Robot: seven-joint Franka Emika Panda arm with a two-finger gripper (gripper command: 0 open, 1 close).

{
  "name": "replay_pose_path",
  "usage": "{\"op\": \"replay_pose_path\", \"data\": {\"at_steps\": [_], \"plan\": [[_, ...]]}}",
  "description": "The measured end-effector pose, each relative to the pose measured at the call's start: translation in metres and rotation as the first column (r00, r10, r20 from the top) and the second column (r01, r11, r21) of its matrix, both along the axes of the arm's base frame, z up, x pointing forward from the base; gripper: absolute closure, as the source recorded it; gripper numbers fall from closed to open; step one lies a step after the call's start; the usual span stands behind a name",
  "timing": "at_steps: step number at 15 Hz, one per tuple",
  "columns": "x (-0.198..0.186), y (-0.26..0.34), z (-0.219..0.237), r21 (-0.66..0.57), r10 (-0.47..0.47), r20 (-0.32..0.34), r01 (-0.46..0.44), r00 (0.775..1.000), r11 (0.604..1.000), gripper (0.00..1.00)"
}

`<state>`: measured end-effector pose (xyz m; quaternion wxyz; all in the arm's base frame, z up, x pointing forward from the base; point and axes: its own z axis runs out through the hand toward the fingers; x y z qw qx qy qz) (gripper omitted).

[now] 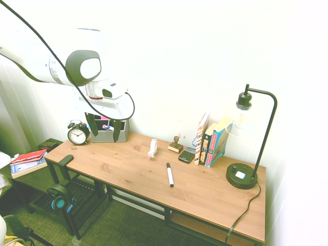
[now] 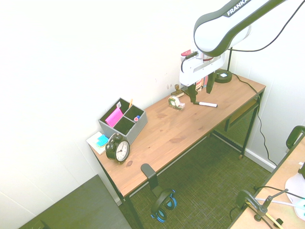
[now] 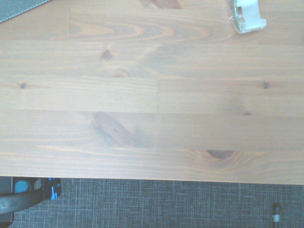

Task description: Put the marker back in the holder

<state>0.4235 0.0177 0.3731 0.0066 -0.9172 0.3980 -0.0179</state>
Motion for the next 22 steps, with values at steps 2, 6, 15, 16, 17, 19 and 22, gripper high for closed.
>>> {"op": "replay_pose_path", "data": {"at_steps": [2,6,15,16,17,19,22], "plan": [[0.000,0.000,-0.001,-0.002,0.009,-0.002,-0.009,1.000,1.000,0.00],[0.004,-0.024,-0.002,-0.015,0.214,0.009,-0.214,0.977,0.977,0.00],[0.081,-0.158,-0.077,-0.057,0.431,-0.031,-0.432,0.902,0.900,0.00],[0.086,-0.169,-0.088,-0.061,0.445,-0.038,-0.446,0.895,0.893,0.00],[0.090,-0.178,-0.099,-0.064,0.455,-0.046,-0.457,0.889,0.887,0.00],[0.098,-0.191,-0.119,-0.069,0.467,-0.059,-0.471,0.882,0.880,1.00],[0.107,-0.200,-0.146,-0.069,0.481,-0.076,-0.486,0.873,0.871,1.00]]}}
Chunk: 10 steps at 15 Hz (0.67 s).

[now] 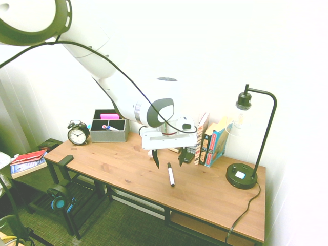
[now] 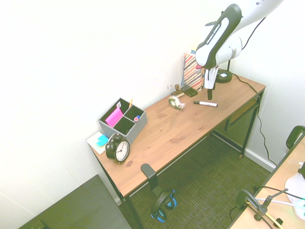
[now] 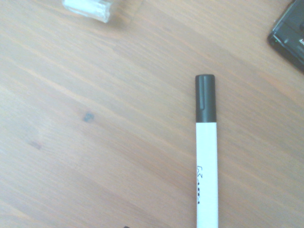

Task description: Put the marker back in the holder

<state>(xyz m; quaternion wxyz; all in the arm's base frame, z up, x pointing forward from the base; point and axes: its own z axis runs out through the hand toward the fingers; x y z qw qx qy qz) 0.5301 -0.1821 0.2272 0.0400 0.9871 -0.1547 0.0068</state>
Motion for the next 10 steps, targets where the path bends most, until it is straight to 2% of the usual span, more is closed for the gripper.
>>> {"op": "replay_pose_path", "data": {"at_steps": [10], "plan": [[0.014,-0.005,-0.049,-0.012,0.000,-0.030,0.000,1.000,1.000,1.00]]}}
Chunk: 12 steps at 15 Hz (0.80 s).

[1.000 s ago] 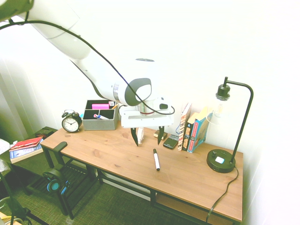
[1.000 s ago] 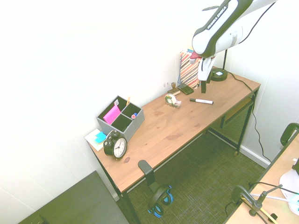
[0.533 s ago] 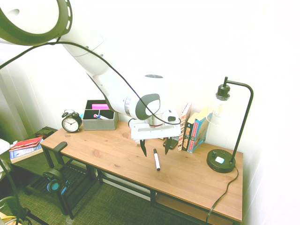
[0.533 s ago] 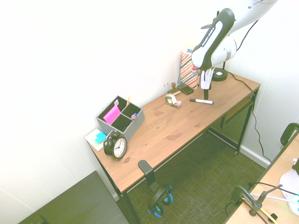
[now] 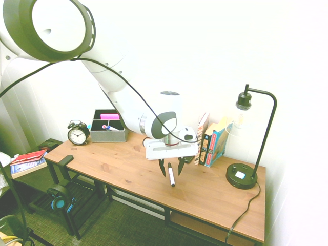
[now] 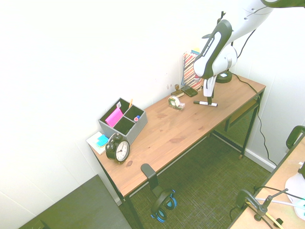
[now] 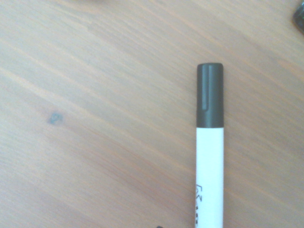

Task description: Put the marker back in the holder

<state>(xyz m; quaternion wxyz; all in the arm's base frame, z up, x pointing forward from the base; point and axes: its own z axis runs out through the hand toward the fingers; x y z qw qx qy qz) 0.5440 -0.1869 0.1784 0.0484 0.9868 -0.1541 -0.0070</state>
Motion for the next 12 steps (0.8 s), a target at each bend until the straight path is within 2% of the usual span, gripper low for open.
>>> {"op": "replay_pose_path", "data": {"at_steps": [12], "plan": [[0.0015,-0.0060,-0.0118,-0.011,-0.035,-0.013,0.035,0.999,0.999,1.00]]}}
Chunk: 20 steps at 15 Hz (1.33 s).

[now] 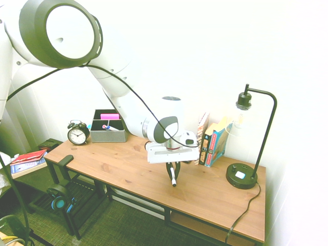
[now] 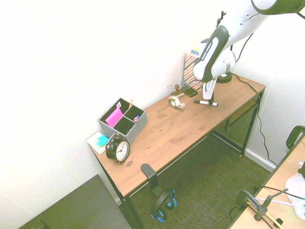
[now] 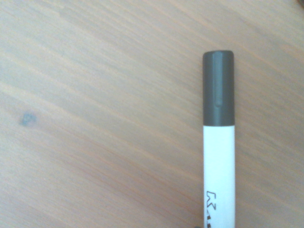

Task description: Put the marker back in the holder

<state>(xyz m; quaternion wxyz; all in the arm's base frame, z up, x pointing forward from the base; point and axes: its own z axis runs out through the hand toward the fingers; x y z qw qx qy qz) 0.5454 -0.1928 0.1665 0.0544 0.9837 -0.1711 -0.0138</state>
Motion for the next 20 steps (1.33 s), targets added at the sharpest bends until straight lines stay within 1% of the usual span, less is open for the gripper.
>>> {"op": "replay_pose_path", "data": {"at_steps": [2,3,5,6,7,8,9,11,12,14,17,18,19,20], "plan": [[0.002,0.001,0.007,0.008,-0.040,-0.026,0.040,0.999,0.999,1.00],[0.005,0.005,0.025,0.019,-0.065,-0.043,0.066,0.997,0.998,1.00],[0.009,0.023,0.088,0.042,-0.115,-0.063,0.118,0.991,0.992,1.00],[0.005,0.036,0.125,0.046,-0.160,-0.088,0.164,0.983,0.985,1.00],[-0.003,0.055,0.158,0.049,-0.203,-0.129,0.210,0.971,0.976,1.00],[-0.012,0.080,0.183,0.046,-0.247,-0.178,0.259,0.952,0.965,1.00],[-0.021,0.113,0.203,0.039,-0.284,-0.236,0.301,0.929,0.953,1.00],[-0.037,0.190,0.229,0.014,-0.343,-0.357,0.372,0.869,0.928,1.00],[-0.043,0.230,0.236,0.007,-0.365,-0.407,0.402,0.838,0.916,1.00],[-0.048,0.297,0.236,0.009,-0.395,-0.489,0.457,0.778,0.889,1.00],[-0.030,0.361,0.216,0.028,-0.426,-0.581,0.540,0.693,0.841,1.00],[-0.021,0.376,0.210,0.040,-0.427,-0.604,0.561,0.673,0.827,1.00],[-0.011,0.388,0.204,0.047,-0.430,-0.615,0.576,0.661,0.816,1.00],[-0.001,0.398,0.199,0.052,-0.436,-0.612,0.584,0.659,0.810,1.00]]}}
